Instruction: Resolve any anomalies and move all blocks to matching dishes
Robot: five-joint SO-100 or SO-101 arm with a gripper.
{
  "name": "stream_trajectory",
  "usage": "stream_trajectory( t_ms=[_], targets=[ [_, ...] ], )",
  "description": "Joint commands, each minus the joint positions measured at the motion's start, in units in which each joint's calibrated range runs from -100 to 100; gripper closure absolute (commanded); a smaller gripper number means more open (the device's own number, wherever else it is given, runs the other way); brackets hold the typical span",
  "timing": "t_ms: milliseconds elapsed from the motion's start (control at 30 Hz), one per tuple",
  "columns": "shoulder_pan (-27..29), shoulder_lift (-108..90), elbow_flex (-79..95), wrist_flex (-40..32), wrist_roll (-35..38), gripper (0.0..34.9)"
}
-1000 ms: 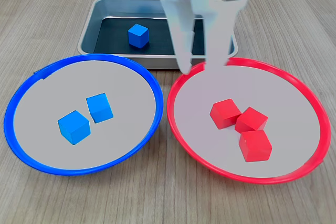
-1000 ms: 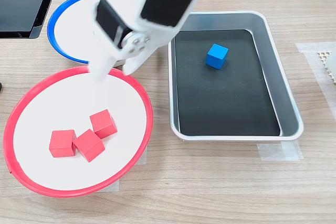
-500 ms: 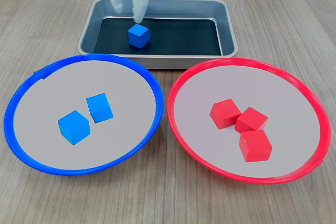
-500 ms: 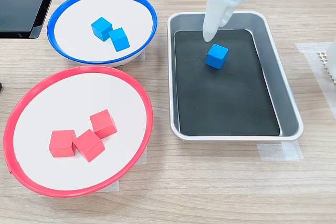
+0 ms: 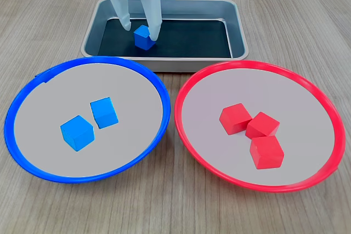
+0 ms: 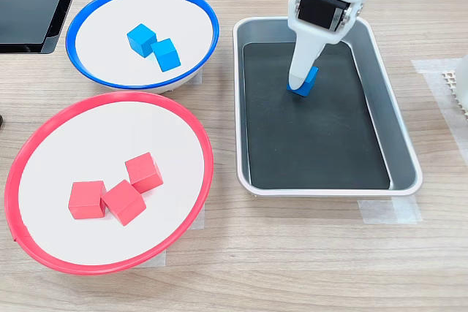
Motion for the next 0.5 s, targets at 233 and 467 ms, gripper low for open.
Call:
stream_trajectory(
  t_ms=[233, 467],
  targets=[
    [-3.2, 1.0, 2.0, -6.1, -0.2, 34.6],
    [-8.1, -1.2, -11.9, 1.8, -11.8, 34.7]
  ],
)
